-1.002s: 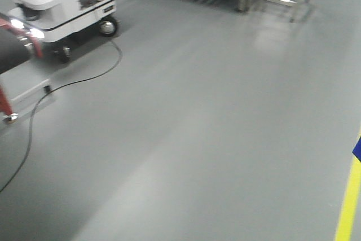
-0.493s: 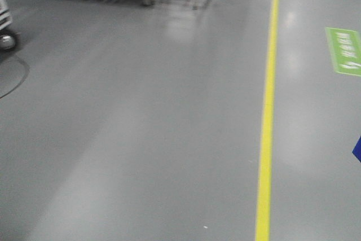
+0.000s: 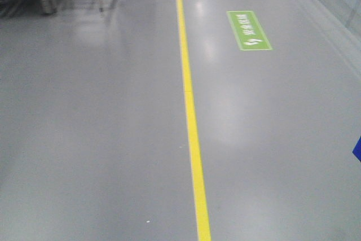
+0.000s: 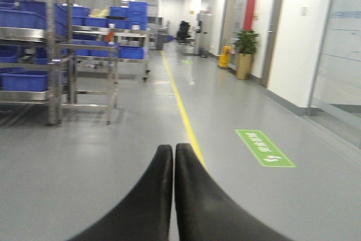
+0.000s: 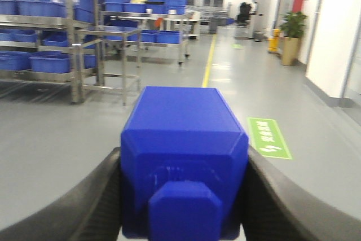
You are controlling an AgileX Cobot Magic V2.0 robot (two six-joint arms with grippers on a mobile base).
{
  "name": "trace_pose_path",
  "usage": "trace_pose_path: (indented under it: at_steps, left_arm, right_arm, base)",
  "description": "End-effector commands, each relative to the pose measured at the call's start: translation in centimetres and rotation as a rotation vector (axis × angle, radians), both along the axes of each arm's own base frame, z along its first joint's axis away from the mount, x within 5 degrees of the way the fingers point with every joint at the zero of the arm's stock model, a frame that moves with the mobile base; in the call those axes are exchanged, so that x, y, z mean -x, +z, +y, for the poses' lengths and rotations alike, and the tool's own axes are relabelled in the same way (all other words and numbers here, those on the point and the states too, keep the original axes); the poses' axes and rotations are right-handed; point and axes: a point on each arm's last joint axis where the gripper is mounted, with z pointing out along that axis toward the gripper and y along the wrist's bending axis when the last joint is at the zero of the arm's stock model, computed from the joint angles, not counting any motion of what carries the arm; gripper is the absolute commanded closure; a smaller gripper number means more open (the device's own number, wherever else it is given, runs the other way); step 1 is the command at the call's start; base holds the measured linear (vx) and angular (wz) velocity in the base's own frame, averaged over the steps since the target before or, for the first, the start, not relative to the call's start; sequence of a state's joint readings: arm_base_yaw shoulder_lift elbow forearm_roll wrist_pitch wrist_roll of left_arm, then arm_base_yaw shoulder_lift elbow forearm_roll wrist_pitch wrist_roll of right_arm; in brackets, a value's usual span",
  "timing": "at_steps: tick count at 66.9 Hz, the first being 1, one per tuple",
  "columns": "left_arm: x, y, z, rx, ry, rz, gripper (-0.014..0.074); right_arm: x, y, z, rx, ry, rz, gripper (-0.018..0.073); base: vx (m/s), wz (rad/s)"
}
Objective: Pour parts from conveyor to right shelf
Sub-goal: 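Drive away from the conveyor holding the part in the right gripper, then drive along the yellow floor line past the metal carts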
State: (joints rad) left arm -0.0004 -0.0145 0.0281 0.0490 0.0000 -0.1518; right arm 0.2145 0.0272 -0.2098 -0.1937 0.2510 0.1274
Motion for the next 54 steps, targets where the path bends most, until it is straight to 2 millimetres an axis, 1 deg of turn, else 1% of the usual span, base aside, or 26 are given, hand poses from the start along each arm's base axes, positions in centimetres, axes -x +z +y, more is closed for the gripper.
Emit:
trace_pose_path:
  at_steps: [1, 14, 27, 41, 54]
  left_arm:
    - [0.02, -0.15, -0.04, 0.015, -0.006, -0.061, 0.0603]
    - [0.02, -0.15, -0.04, 0.015, -0.006, -0.061, 0.0603]
    - [0.02, -0.15, -0.04, 0.015, -0.006, -0.061, 0.0603]
    - [0.02, -0.15, -0.04, 0.015, -0.006, -0.061, 0.0603]
    - [0.02, -0.15, -0.04, 0.015, -0.006, -0.061, 0.0603]
  right_arm:
    - [0.15, 1.51, 0.08, 0.005, 0.008, -0.098, 0.0564]
    - [0.15, 1.51, 0.08, 0.005, 0.008, -0.098, 0.0564]
    - [0.15, 1.51, 0.08, 0.005, 0.008, -0.098, 0.0564]
    - [0.15, 1.51, 0.08, 0.005, 0.008, -0.098, 0.0564]
    - [0.15, 1.51, 0.08, 0.005, 0.008, -0.098, 0.0564]
  base:
    - [0.02, -0.56]
    - [0.06, -0.44]
    - [0.14, -0.24]
    - [0.22, -0.10]
    - [0.33, 0.09]
